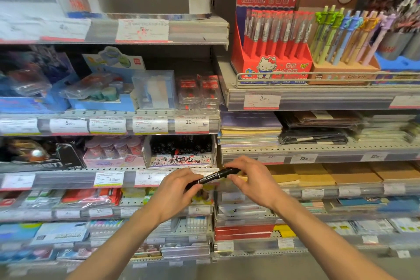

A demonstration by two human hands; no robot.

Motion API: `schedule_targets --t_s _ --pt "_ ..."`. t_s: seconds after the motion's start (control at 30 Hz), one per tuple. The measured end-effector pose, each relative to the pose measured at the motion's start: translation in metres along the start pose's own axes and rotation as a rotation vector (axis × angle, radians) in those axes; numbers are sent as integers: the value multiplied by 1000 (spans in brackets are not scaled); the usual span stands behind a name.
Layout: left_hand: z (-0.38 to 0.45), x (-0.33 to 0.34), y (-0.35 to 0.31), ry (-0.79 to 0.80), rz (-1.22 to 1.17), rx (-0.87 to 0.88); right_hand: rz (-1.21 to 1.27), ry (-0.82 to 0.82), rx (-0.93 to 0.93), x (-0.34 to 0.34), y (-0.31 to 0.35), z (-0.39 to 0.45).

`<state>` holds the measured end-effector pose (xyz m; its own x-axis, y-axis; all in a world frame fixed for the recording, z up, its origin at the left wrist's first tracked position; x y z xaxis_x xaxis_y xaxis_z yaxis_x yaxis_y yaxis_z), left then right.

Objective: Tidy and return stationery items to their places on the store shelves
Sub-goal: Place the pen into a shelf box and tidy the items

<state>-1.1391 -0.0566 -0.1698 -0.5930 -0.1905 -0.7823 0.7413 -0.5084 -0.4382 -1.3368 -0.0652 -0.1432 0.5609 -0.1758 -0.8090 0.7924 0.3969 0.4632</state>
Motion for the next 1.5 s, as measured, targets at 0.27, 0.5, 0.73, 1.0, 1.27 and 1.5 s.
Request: schedule_targets --t_s 0.27,0.5,0.73,1.0,1.27,1.5 --pt "-18 -56 45 -255 -60 -342 -309 -489 -369 -36 70 36" --pt "-18 -45 73 -257 -239 -669 -633 -264 -521 -18 57 69" --pt "-1 -28 78 -275 -234 -748 -633 -169 -541 -26 51 71" --pt "34 -2 91 -326 -301 -888 -586 -120 -514 -26 52 70" --pt "46 2 88 -372 -295 -772 -564 -119 -519 -25 50 71" --pt "50 2 95 -306 -47 -568 -538 -125 -506 -22 49 71"
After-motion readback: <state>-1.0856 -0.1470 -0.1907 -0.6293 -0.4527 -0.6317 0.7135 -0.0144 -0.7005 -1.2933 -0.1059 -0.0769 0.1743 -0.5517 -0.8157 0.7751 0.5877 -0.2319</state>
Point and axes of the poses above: each hand's wrist, its own z-axis towards the middle knuckle, its own x-axis out of the palm, y = z × x, the point moved 7 cm from there along z, towards the middle knuckle, and after that the axes turned 11 degrees about -y, right-handed, at the moved point
